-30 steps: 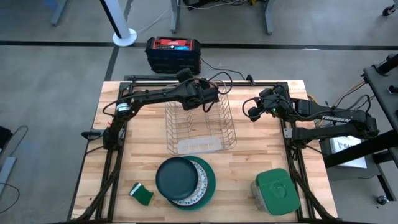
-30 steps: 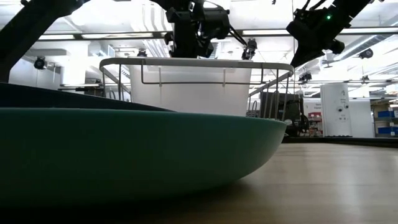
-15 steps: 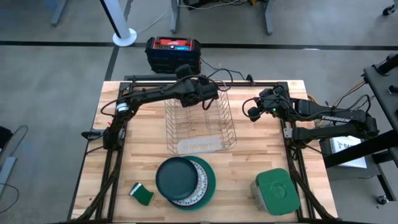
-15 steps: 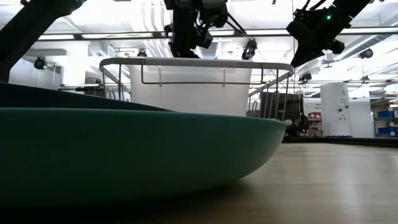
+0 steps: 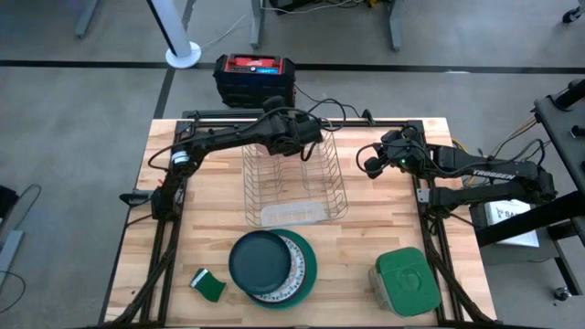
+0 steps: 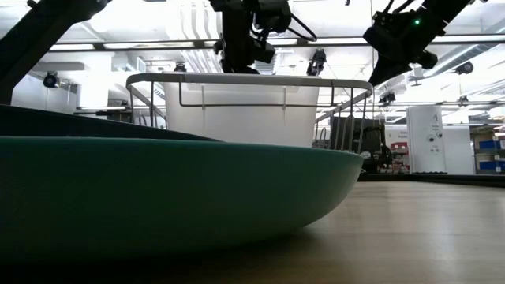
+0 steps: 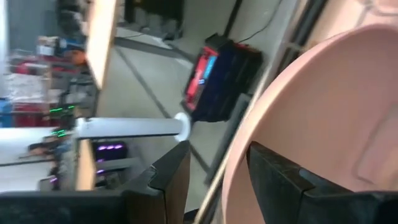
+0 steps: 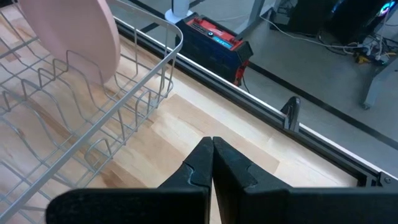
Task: Sort dishes
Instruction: Put the pink plate in the dishwasher rack
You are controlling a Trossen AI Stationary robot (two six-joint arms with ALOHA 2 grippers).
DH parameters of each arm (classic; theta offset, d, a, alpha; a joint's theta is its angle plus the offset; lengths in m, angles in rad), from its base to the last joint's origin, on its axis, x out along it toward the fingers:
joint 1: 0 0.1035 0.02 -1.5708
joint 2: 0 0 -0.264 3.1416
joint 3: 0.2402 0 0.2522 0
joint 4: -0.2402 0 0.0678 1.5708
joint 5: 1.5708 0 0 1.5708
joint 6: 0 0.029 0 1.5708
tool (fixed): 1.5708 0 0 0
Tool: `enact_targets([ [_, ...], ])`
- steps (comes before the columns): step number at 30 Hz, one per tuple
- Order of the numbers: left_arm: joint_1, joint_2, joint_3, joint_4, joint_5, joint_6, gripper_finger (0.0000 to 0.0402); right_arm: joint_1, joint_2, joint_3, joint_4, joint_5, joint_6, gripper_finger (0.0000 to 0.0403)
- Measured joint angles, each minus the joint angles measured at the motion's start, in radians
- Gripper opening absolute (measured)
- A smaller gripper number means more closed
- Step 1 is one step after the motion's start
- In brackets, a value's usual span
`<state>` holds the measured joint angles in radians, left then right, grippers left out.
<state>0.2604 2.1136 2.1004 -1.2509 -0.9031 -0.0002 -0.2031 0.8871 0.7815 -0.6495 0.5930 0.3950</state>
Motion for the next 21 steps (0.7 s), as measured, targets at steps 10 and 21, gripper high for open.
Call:
enact_targets([
  [10, 0.013, 0.001, 0.014, 0.013, 0.026, 0.034, 0.0206, 0.0, 0.0, 0.0, 0.0, -0.012, 0.009, 0.0],
  [21, 0.019, 0.001, 0.056, 0.036, 0.029, 0.136, 0.0254, 0.0, 0.0, 0.0, 0.0, -0.019, 0.018, 0.0],
])
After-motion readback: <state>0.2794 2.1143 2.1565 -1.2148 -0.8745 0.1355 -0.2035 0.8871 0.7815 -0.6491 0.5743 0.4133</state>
